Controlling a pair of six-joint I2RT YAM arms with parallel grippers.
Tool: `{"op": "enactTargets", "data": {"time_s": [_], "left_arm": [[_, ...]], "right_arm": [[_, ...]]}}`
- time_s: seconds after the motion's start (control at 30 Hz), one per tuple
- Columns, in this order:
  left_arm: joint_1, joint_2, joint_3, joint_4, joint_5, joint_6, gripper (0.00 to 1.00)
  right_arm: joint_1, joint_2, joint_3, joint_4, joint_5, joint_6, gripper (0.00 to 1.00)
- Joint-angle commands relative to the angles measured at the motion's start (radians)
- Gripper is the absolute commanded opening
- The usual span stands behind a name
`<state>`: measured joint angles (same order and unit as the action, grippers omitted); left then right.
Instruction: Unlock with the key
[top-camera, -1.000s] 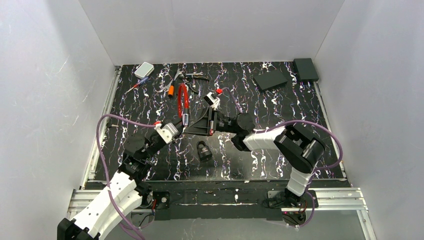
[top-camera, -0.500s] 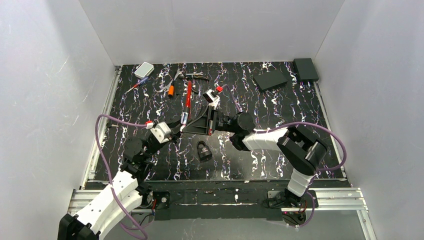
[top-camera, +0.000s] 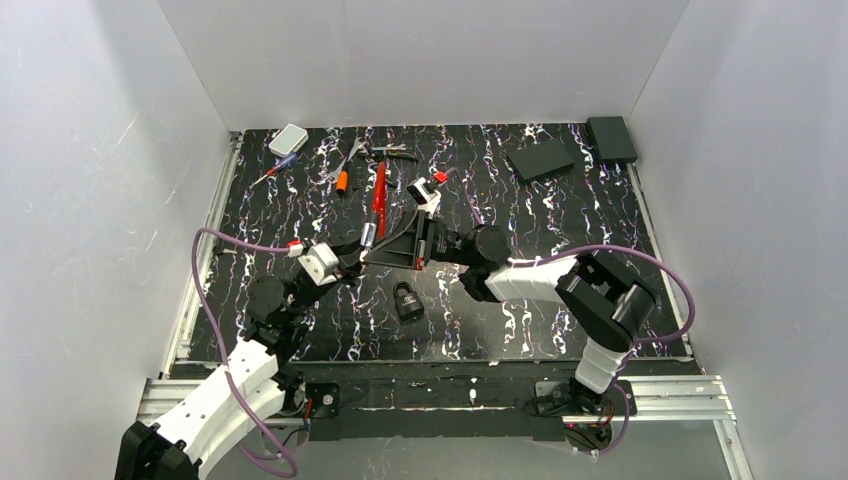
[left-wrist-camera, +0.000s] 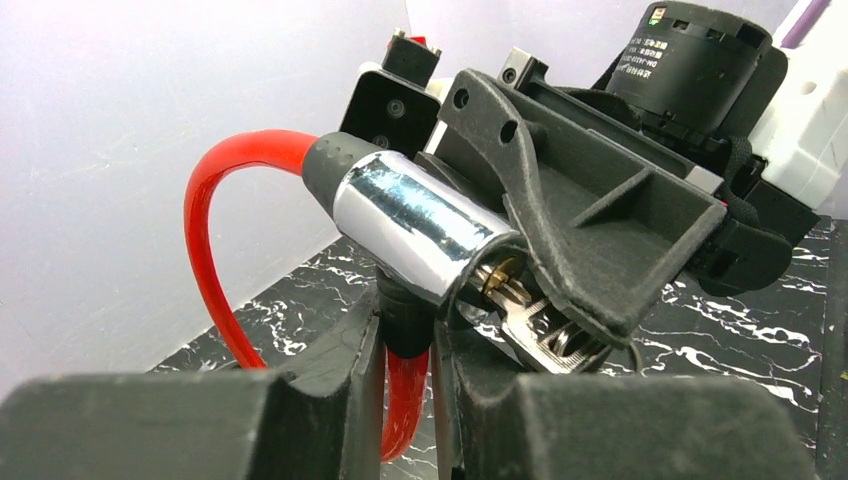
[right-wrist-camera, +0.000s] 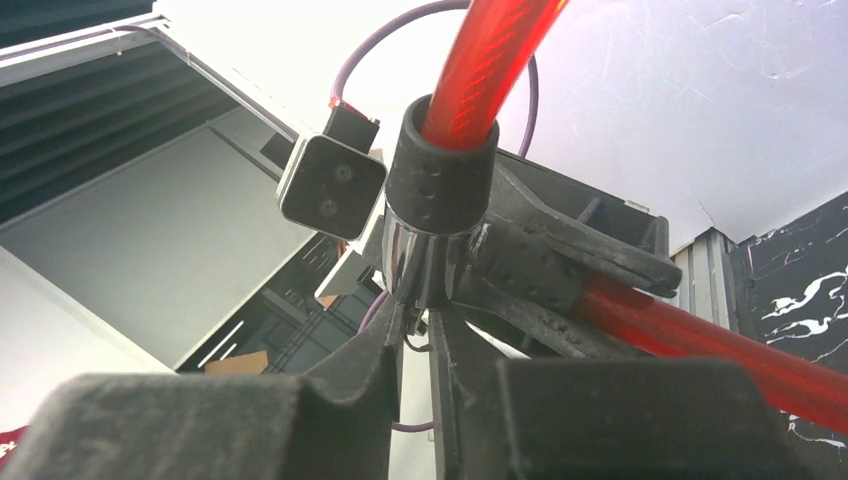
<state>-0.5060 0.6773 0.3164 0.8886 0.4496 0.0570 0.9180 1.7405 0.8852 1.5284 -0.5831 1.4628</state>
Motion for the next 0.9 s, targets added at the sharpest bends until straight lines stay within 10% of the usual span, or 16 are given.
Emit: {"op": "enactTargets", "data": {"time_s": [0.0, 0.17, 0.53, 0.87], "left_arm": [[-0.043, -0.069, 0.003, 0.070, 0.176, 0.030, 0.00], [-0.042, -0.096, 0.005, 0.003, 0.158, 0.069, 0.00], [-0.042, -0.093, 0.018, -0.052, 0.139, 0.105, 0.00], [-0.042, -0.076, 0.028, -0.085, 0.160, 0.114, 0.00]], "right_arm": [[-0.035, 0.005, -0.021, 0.253, 0.156, -0.035, 0.25], [-0.045, -0.079, -0.076, 0.106, 0.108, -0.089, 0.37], [-0.048, -0.465, -0.068, -0.910, 0.166, -0.617, 0.69], [-0.048, -0.590, 0.148, -1.500, 0.336, -0.947, 0.75]]}}
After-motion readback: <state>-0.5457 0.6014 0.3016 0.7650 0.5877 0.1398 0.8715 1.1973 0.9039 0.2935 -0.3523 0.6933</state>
